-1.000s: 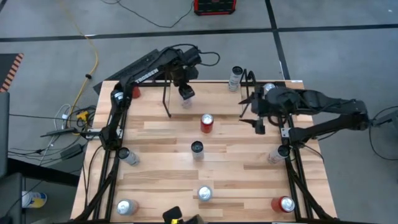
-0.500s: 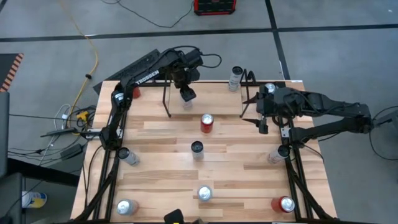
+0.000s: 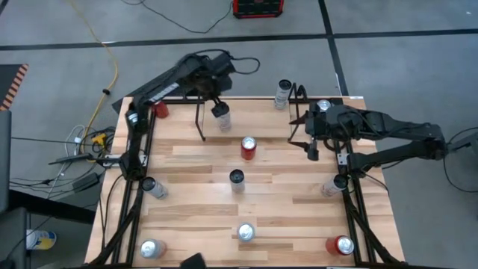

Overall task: Place canned beverage on shelf
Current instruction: Put the top left white pink soda can on the shelf

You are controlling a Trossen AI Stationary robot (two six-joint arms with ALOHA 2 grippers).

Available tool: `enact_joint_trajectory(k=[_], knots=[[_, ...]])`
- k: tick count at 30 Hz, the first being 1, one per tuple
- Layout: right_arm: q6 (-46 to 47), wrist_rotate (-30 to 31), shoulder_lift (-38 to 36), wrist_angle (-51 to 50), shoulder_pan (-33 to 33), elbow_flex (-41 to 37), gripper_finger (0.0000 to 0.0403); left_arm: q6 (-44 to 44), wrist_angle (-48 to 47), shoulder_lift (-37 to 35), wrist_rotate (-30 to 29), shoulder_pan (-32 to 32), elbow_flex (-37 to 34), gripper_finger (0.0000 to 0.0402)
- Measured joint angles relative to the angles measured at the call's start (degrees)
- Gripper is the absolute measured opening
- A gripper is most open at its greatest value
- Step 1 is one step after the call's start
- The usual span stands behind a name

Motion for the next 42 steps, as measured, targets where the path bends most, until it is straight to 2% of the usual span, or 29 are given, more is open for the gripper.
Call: enact_joint_trajectory(k=[6, 10, 14, 19, 22, 26, 33, 38, 42], knots=[[-2.85, 0.04, 6.16, 12.52, -2.25, 0.02, 0.0344, -0.94, -0.14, -12.11, -3.07, -0.69, -0.16, 0.0374], [-5.53, -1.38, 11.54, 19.27, -4.49, 0.02, 0.0344, -1.11, 3.26, -23.85, -3.04, -2.67, -5.87, 0.0374], [-7.23, -5.78, 16.37, 24.72, -7.53, 0.02, 0.0344, -1.62, 11.81, -39.39, -2.91, -5.93, -19.87, 0.0374], [-6.38, -10.46, 20.52, 31.05, -12.37, 0.09, 0.0344, -1.30, 30.55, -60.72, -2.23, -9.22, -45.12, 0.0374], [-3.59, -12.60, 23.64, 31.79, -15.30, 2.64, 0.0344, -1.07, 43.49, -72.72, -1.90, -9.70, -60.03, 0.0374], [-0.69, -14.82, 28.77, 31.20, -17.64, 6.87, 0.0344, -1.05, 56.04, -85.33, -1.96, -9.68, -76.54, 0.0374], [2.97, -13.96, 41.10, 28.98, -17.74, 19.06, 0.0344, -2.51, 64.68, -99.56, -1.35, -9.66, -95.06, 0.0374], [2.63, -11.09, 50.95, 18.77, -17.85, 32.29, 0.0344, -4.63, 71.93, -108.61, -3.22, -9.66, -107.44, 0.0374], [0.19, -10.21, 57.09, 11.02, -17.79, 41.08, 0.0344, -11.14, 82.81, -113.57, -7.52, -9.66, -112.51, 0.0374]])
